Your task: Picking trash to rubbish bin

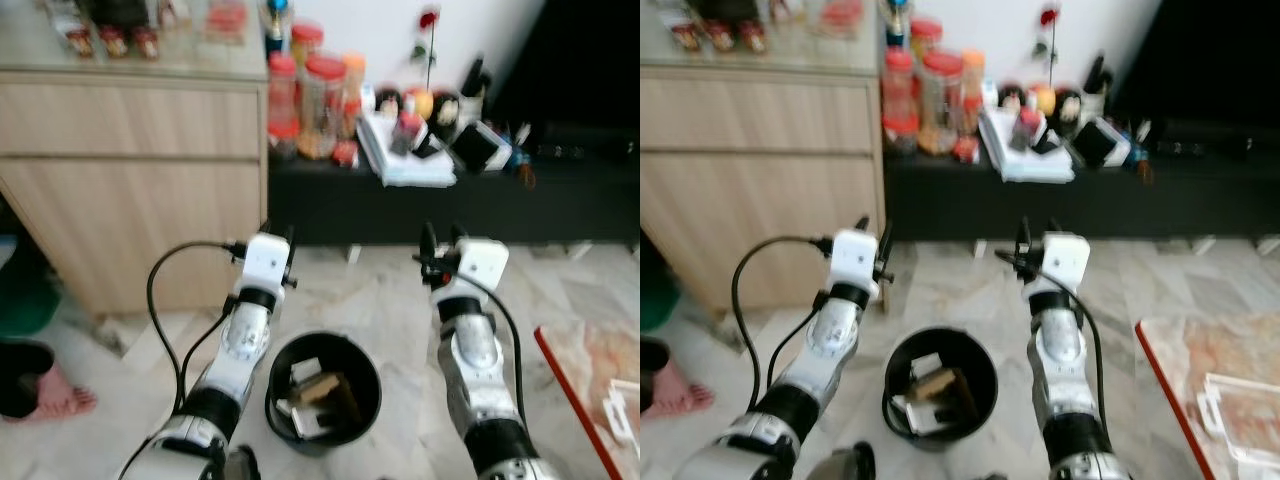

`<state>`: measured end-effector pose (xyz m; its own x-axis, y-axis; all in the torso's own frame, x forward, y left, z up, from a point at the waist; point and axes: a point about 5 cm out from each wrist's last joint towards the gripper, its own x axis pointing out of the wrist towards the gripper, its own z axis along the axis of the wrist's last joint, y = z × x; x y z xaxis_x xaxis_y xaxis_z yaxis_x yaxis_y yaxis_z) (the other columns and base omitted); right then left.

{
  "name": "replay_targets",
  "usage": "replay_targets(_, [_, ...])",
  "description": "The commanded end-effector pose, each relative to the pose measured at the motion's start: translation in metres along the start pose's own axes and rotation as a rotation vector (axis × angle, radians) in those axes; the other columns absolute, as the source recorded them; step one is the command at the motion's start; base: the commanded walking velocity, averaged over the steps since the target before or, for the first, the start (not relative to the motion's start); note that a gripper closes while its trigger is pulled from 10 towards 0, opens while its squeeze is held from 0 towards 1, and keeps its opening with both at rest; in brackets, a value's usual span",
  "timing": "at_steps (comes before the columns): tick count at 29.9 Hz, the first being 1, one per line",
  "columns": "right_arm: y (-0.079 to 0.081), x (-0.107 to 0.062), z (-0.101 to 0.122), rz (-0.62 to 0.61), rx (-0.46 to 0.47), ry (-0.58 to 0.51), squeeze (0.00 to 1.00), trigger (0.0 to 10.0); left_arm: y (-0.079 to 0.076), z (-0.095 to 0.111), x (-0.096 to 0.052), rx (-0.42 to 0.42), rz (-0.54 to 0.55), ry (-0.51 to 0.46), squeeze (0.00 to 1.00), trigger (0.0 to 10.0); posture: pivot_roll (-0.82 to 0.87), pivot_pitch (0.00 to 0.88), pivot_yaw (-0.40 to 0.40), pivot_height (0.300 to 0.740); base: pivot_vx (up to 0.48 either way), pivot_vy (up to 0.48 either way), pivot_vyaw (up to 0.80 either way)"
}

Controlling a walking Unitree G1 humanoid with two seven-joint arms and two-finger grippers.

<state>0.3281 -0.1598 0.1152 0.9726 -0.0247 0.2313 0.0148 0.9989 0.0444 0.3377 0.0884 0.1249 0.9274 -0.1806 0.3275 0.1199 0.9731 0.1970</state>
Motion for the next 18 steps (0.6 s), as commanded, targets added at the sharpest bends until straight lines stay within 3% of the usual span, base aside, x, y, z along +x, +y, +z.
replay_targets(1, [-0.0012,-0.0027,-0.0028,-0.001,0.005,0.011,0.0,10.0,-0.0004,-0.0019,-0.0018,-0.007,0.001,0.012,0.0,10.0,0.14,0.065,-0.103,0.74,0.0,0.0,0.0])
replay_targets(14, [0.0001,-0.0034,-0.0035,0.008,0.005,0.015,0.0,10.0,-0.0009,-0.002,-0.0024,-0.016,0.001,0.015,0.0,10.0,0.14,0.069,-0.104,0.74,0.0,0.0,0.0])
replay_targets(18, [0.0005,-0.0038,-0.0036,0.01,0.007,0.015,0.0,10.0,-0.0017,-0.0018,-0.0024,-0.021,-0.002,0.014,0.0,10.0,0.14,0.07,-0.104,0.74,-0.193,0.0,0.0])
